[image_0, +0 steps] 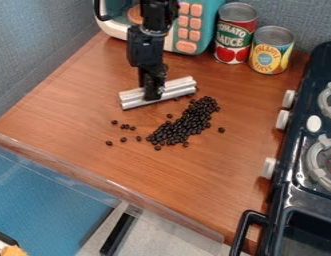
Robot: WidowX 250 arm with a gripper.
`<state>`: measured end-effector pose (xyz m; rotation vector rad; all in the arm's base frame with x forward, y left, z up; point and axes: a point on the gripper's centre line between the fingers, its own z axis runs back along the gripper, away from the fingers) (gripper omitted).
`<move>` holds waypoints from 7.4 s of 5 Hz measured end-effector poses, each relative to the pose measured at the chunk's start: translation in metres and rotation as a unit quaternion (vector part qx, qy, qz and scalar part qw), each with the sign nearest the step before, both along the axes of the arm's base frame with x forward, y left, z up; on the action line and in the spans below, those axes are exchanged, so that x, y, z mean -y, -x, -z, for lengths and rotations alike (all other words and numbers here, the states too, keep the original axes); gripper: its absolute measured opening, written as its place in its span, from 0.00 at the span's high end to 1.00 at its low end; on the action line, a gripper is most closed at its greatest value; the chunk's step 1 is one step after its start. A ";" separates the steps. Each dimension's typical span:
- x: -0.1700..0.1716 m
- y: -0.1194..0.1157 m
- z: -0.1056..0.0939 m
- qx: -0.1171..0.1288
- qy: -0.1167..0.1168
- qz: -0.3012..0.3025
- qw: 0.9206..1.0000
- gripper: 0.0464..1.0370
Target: Sweep into pile
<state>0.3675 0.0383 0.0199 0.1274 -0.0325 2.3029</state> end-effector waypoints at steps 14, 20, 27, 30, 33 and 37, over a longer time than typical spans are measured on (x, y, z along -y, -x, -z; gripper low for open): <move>-0.125 0.060 -0.028 0.030 0.015 -0.194 0.980 0.68; -0.075 0.081 0.004 0.035 0.047 -0.247 0.967 0.68; -0.028 0.084 0.008 0.050 0.087 -0.366 0.925 0.68; -0.011 0.069 0.007 0.049 0.114 -0.435 0.892 0.68; 0.026 0.050 0.006 0.032 0.147 -0.447 0.882 0.68; 0.051 0.052 0.000 -0.004 0.163 -0.433 0.887 0.68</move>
